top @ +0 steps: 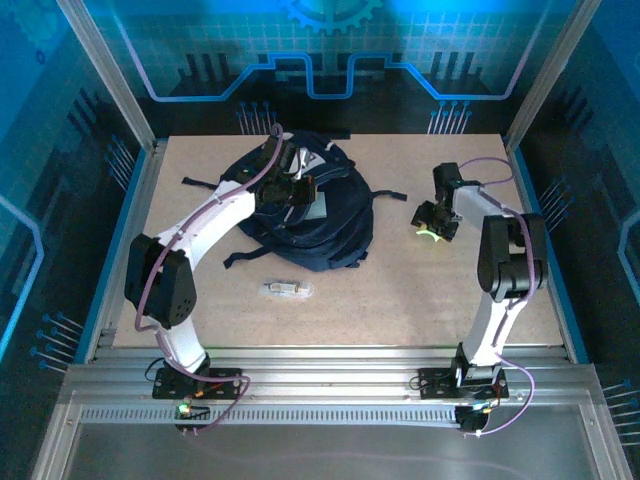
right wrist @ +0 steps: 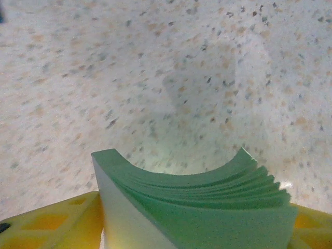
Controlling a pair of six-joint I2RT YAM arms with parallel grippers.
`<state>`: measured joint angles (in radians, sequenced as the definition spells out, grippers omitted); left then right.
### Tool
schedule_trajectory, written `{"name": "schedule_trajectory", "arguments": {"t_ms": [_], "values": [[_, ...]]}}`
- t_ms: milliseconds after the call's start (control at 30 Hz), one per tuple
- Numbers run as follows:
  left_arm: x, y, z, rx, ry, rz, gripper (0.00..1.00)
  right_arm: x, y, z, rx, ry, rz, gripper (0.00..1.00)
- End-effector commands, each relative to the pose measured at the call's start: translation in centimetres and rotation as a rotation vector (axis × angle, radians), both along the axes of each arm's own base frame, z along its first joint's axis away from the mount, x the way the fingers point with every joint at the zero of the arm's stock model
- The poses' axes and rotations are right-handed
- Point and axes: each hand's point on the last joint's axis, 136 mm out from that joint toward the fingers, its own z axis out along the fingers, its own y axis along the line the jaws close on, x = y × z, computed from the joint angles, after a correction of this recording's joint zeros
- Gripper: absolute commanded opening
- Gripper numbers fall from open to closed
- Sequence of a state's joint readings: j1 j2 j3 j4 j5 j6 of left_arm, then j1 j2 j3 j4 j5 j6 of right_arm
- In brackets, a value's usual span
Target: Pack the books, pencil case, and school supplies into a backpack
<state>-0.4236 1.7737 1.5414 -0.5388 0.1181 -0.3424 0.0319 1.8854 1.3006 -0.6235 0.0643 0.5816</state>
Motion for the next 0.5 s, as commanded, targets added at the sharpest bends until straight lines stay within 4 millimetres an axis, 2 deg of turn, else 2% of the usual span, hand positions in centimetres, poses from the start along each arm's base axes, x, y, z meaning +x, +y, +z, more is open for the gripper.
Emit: {"name": "schedule_trajectory", "arguments": {"t_ms": [0,133,267,467], "values": [[-0.4,-0.7,3.2,-0.077,-0.054,-0.009,0.00,-0.2,2.0,3.8,0.085,-0.075,0.070,0.66],[-0.2,-0.7,3.6,-0.081,-0.066,-0.011,0.00,-0.3,6.0,6.1,0.155,-0.120,0.171,0.67],[0.1,-0.8,3.7,-0.087,-0.066,-0.007,0.00,0.4,10.9,8.3,0.228,-0.181,0.275,0.67],[1.3,-0.7,2.8,-0.072,-0.061,0.034,0.00,2.7,18.0,9.4,0.320,-0.225,0.388,0.67]]}}
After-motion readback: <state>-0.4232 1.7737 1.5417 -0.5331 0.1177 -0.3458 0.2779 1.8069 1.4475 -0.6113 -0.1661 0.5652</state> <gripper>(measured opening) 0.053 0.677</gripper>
